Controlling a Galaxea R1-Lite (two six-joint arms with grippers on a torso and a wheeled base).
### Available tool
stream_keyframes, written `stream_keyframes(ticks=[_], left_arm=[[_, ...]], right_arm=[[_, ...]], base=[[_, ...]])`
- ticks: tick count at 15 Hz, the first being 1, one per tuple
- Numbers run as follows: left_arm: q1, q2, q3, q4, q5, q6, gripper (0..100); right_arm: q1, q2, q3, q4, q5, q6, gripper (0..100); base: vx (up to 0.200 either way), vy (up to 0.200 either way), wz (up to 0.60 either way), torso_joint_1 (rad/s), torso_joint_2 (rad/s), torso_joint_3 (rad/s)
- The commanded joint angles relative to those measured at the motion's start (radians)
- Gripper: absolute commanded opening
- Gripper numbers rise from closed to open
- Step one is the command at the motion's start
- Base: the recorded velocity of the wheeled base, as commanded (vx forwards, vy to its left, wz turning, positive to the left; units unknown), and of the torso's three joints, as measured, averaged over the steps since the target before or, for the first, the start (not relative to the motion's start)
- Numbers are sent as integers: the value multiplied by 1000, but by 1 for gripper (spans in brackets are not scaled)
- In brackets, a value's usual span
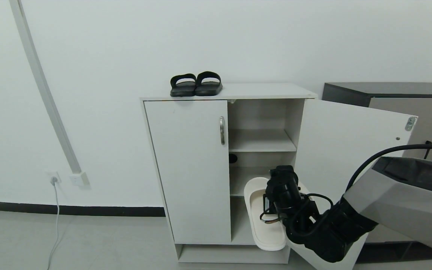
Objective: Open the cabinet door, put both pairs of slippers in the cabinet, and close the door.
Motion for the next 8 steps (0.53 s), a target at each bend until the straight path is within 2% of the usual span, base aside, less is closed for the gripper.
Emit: stream_keyframes(ticks=[1, 8], left_arm=[[-1, 3, 0, 0, 1, 0, 0], [-1, 3, 0, 0, 1, 1, 0]], right_arm=[[3, 22, -3, -6, 0, -1, 0], [3, 68, -18, -46, 0, -5, 0]], base=[[0, 0, 0, 0, 0, 0], [0, 0, 0, 0, 0, 0]])
